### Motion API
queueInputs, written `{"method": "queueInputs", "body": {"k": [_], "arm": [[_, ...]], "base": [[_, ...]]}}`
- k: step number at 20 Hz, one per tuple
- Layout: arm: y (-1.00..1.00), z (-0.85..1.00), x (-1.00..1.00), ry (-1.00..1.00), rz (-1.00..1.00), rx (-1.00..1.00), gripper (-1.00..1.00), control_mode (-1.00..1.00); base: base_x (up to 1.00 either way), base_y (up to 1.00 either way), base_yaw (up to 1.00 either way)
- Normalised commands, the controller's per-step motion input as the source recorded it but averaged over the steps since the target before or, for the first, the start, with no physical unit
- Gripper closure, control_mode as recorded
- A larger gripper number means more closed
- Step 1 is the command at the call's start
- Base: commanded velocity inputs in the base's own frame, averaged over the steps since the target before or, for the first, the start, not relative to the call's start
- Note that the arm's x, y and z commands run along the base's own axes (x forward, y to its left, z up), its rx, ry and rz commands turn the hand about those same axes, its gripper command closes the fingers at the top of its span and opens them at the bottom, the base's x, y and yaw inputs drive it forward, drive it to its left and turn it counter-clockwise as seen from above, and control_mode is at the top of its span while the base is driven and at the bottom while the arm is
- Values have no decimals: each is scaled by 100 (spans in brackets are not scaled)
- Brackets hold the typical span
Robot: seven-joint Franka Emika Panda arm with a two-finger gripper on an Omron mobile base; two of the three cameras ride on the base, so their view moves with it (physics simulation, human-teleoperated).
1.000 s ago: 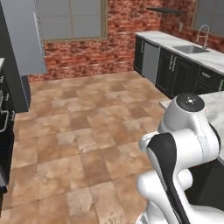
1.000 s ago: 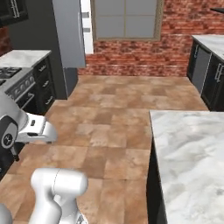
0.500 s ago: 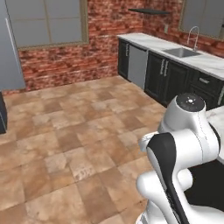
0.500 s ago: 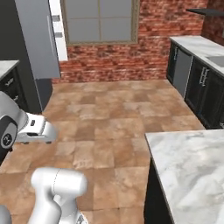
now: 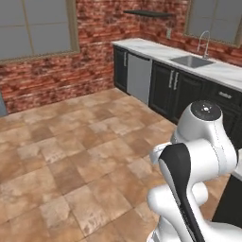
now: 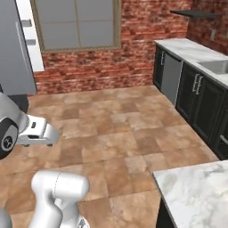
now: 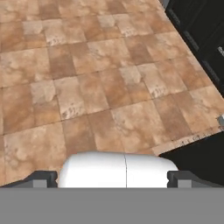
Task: Gather the sweet potato and corn from the fridge and place them on a tray on the dining counter. Then gather the fish and steak from the fridge and place them on the other tray.
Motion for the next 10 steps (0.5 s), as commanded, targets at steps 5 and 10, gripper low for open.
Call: {"method": "queueInputs", "body": {"k": [5,10], "arm": [[0,0,0,0,0,0,-100,100],[0,0,0,0,0,0,-100,100]], "base": [[100,34,-21],[100,32,-16]]}}
